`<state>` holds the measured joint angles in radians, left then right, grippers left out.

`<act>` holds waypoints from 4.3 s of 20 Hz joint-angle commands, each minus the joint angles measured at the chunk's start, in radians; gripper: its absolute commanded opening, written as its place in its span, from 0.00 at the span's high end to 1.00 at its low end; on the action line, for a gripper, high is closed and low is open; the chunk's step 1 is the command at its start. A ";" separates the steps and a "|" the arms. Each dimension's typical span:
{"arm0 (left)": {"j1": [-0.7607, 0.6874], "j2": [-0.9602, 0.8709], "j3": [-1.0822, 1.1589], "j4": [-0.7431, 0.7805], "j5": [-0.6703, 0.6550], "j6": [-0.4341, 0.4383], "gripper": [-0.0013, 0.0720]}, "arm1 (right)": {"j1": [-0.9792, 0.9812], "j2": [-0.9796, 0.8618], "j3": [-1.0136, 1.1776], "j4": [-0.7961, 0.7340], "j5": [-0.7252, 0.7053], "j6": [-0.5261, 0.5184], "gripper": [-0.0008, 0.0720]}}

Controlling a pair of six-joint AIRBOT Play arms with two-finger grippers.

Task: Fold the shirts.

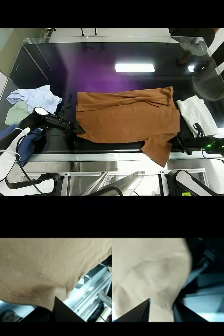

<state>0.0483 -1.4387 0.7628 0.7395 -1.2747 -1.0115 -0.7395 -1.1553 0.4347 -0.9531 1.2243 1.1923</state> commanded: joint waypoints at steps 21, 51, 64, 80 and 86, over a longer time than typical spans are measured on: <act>0.131 -0.237 0.739 0.003 -0.147 -0.127 0.97 | 0.365 -0.238 0.690 0.435 -0.090 -0.117 0.96; 0.191 -0.427 1.220 0.017 -0.329 -0.257 0.02 | 0.388 -0.680 0.928 0.112 -0.031 -0.197 0.01; -0.227 -0.593 1.220 0.017 -0.082 -0.265 0.97 | 0.392 -0.572 0.947 0.130 0.048 -0.196 0.96; -0.507 -0.737 1.324 -0.103 0.193 -0.316 0.97 | 0.412 -0.386 1.152 0.406 0.244 -0.163 0.96; -0.146 -0.250 1.241 -0.201 -0.008 -0.222 0.97 | 0.734 -0.403 1.152 0.565 -0.032 -0.175 0.96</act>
<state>-0.2466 -1.8816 2.0224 0.5800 -1.1793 -1.2705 -0.1696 -1.5440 1.5860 -0.4496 1.3594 1.0248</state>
